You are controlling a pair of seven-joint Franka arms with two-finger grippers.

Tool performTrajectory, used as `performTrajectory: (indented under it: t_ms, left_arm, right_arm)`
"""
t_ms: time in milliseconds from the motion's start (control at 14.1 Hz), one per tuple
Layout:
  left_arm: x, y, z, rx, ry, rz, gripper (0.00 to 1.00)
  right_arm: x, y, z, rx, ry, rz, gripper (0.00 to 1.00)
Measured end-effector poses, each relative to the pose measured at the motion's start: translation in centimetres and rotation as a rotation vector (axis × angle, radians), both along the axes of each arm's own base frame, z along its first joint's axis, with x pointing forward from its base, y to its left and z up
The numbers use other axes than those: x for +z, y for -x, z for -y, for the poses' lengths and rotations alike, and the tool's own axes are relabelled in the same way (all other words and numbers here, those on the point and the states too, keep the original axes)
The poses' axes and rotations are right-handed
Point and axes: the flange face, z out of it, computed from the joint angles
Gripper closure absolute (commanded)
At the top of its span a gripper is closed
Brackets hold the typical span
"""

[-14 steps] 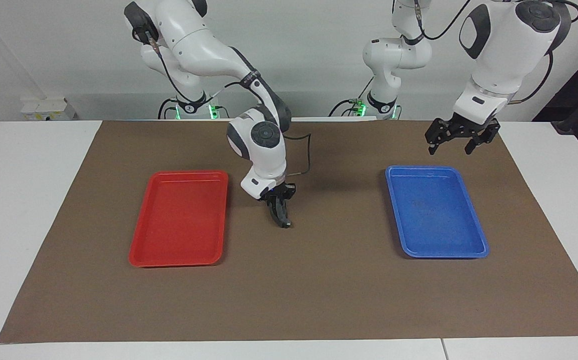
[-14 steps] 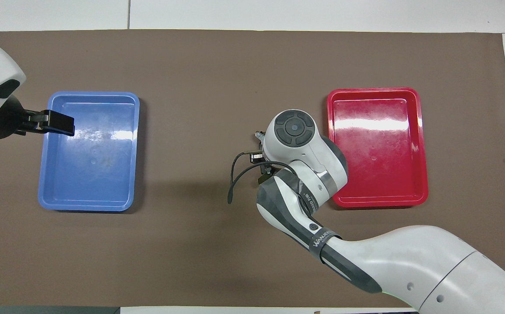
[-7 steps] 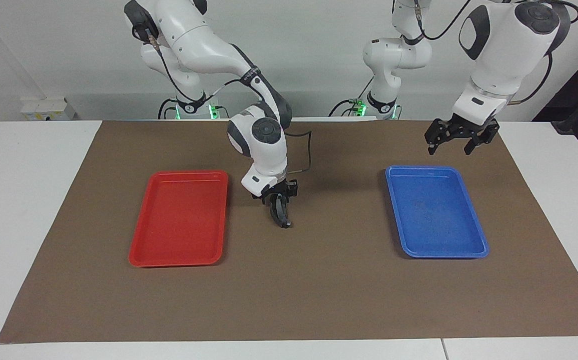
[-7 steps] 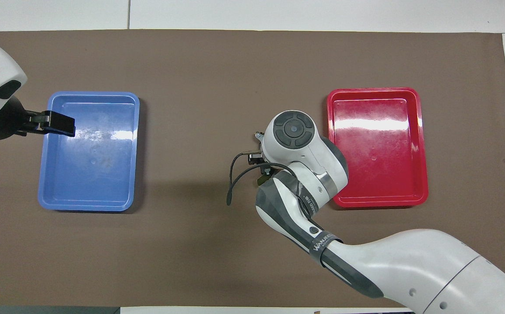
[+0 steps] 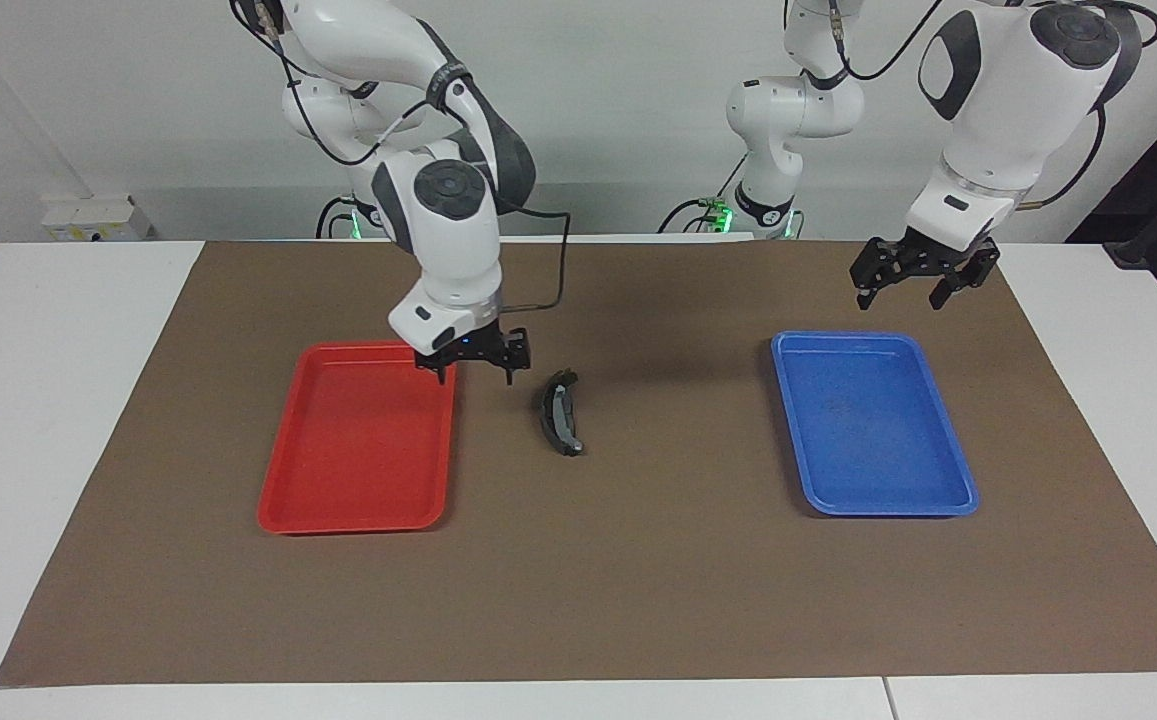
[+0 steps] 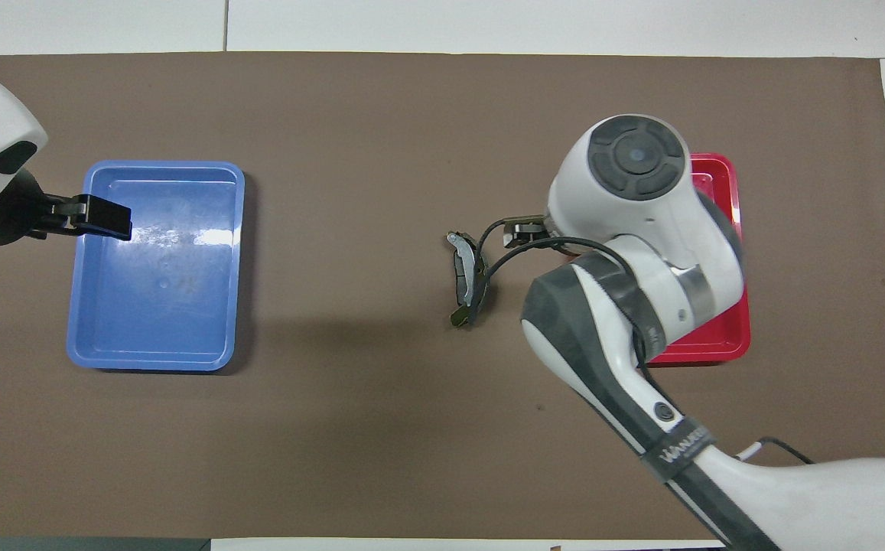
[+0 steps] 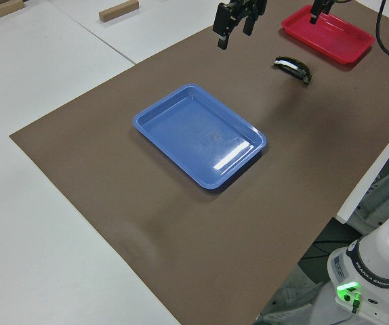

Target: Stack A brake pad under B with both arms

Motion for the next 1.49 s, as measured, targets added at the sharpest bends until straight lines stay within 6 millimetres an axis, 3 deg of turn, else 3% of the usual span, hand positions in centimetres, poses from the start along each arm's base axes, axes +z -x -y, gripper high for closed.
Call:
performTrajectory:
  t_ms: [284,426,710,923,1065,1491]
  left_arm:
    - [-0.1,0.0,-0.5,0.008,0.0,-0.002,0.0]
    - [-0.1,-0.1,-0.8,0.015,-0.001,-0.002,0.0]
    - [-0.2,0.0,-0.1,0.002,-0.001,-0.004,0.0]
    - [-0.2,0.1,0.1,-0.002,-0.002,-0.007,0.0]
    - [-0.3,0.1,0.1,-0.002,-0.002,-0.008,0.0]
    - [-0.4,0.1,0.1,-0.001,-0.002,-0.009,0.0]
  right_arm:
    - [5.6,0.4,10.5,-0.027,-0.006,-0.064,0.0]
    - [8.2,1.2,14.8,-0.024,-0.008,-0.103,0.0]
    - [12.5,2.7,20.4,-0.003,-0.015,-0.136,0.0]
    - [13.2,3.3,24.8,-0.019,-0.027,-0.143,0.0]
    - [13.4,3.5,26.5,-0.035,-0.03,-0.141,0.0]
    - [15.2,3.7,25.6,-0.036,-0.027,-0.102,0.0]
